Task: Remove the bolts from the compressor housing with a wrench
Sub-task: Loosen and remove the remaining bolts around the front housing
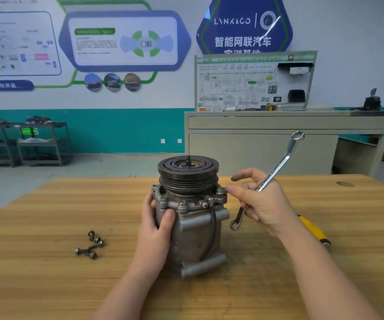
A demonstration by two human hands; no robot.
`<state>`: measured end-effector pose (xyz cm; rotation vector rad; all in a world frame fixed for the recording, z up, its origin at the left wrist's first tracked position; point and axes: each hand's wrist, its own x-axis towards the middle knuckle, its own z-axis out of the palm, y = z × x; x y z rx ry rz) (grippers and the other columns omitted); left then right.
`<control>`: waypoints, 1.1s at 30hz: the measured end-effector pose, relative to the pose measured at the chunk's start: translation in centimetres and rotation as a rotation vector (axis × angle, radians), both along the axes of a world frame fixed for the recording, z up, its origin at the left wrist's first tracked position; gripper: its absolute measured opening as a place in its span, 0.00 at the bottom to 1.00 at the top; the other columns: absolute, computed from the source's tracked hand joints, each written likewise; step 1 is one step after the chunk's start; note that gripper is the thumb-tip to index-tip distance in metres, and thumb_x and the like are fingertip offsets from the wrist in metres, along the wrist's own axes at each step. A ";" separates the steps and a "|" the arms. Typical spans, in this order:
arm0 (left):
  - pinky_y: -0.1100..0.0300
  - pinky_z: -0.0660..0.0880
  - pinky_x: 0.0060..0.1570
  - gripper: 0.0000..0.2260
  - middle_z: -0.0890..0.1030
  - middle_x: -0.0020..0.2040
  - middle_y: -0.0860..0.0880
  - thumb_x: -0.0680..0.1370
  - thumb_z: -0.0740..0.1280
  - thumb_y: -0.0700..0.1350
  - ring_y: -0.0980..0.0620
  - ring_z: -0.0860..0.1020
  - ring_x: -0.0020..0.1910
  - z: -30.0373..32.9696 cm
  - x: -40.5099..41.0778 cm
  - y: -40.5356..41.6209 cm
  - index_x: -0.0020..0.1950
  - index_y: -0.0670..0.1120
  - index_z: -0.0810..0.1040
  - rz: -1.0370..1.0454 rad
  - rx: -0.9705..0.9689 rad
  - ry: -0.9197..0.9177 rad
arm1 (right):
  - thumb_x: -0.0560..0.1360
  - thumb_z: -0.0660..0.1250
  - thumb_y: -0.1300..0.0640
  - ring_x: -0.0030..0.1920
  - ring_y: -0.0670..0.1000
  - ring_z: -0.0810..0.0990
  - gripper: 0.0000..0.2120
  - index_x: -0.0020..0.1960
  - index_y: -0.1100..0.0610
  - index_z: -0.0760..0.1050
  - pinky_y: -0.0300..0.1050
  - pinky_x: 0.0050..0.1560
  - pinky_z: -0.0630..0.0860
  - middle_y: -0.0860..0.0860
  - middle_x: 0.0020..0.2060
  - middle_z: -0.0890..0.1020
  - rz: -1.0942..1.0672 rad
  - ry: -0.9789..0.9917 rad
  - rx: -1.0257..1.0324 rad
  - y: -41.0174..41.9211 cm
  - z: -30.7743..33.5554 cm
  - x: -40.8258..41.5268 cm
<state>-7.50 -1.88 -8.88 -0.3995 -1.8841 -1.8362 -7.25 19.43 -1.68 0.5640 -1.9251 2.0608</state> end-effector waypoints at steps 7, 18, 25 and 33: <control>0.81 0.67 0.47 0.35 0.75 0.58 0.65 0.65 0.62 0.67 0.76 0.72 0.54 0.3 0.1 0.0 0.70 0.58 0.61 -0.034 0.007 -0.001 | 0.55 0.78 0.49 0.15 0.45 0.65 0.23 0.43 0.58 0.74 0.32 0.18 0.60 0.50 0.19 0.72 0.008 0.027 0.075 -1.1 -0.1 -0.1; 0.70 0.68 0.62 0.33 0.72 0.66 0.59 0.69 0.61 0.71 0.69 0.71 0.62 0.7 1.3 0.4 0.71 0.61 0.59 -0.066 0.036 -0.004 | 0.59 0.76 0.53 0.15 0.46 0.63 0.08 0.35 0.56 0.82 0.31 0.18 0.59 0.51 0.20 0.73 0.053 0.030 0.063 -1.7 0.3 0.8; 0.66 0.65 0.63 0.10 0.71 0.58 0.50 0.79 0.57 0.54 0.59 0.70 0.62 2.2 3.6 2.0 0.58 0.55 0.70 0.440 -0.066 0.442 | 0.71 0.73 0.64 0.18 0.41 0.68 0.08 0.36 0.54 0.81 0.28 0.21 0.63 0.49 0.19 0.74 -0.072 0.146 0.170 -1.9 0.3 0.9; 0.45 0.67 0.66 0.08 0.71 0.61 0.48 0.76 0.63 0.51 0.48 0.70 0.66 2.3 4.0 2.6 0.54 0.55 0.75 0.409 -0.227 0.471 | 0.74 0.70 0.62 0.21 0.42 0.70 0.06 0.39 0.54 0.81 0.30 0.23 0.65 0.48 0.20 0.74 -0.051 0.136 0.215 -1.7 0.0 0.7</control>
